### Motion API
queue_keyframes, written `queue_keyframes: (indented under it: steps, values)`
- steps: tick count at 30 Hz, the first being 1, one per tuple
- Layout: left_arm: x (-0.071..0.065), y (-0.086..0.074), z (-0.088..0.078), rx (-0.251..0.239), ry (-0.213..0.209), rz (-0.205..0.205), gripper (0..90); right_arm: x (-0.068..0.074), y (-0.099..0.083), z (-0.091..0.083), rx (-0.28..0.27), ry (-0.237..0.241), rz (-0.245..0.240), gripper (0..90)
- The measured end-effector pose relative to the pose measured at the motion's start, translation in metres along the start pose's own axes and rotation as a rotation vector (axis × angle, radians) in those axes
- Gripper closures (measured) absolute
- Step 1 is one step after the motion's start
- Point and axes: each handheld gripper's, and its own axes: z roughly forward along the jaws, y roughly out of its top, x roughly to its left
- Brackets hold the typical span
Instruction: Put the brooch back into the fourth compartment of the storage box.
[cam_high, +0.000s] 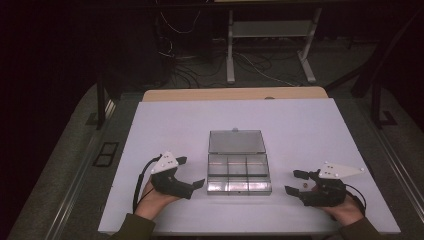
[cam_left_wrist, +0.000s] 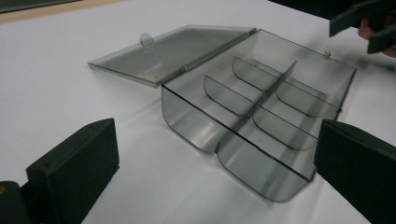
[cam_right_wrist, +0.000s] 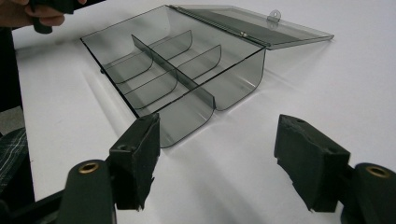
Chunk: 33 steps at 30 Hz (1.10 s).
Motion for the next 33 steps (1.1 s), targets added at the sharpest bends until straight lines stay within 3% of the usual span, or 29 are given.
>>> queue_keyframes:
  steps: [9, 19, 24, 30, 33]
  values:
    - [-0.008, -0.013, -0.008, -0.006, -0.009, -0.01, 0.0, -0.001, 0.001, 0.0, -0.002, -0.006, 0.002, 30.3]
    - [-0.008, -0.014, -0.006, 0.002, -0.011, -0.014, 0.0, -0.01, 0.003, -0.002, 0.005, -0.035, 0.004, 27.6]
    - [-0.007, -0.014, -0.006, 0.01, -0.014, -0.013, 0.0, -0.016, 0.004, -0.006, 0.009, -0.061, 0.021, 24.6]
    - [-0.007, -0.014, -0.006, 0.009, -0.021, -0.023, 0.0, -0.026, 0.003, -0.01, 0.026, -0.128, 0.027, 21.7]
    - [-0.008, -0.013, -0.006, 0.01, -0.024, -0.028, 0.0, -0.03, 0.002, -0.013, 0.044, -0.127, 0.027, 22.3]
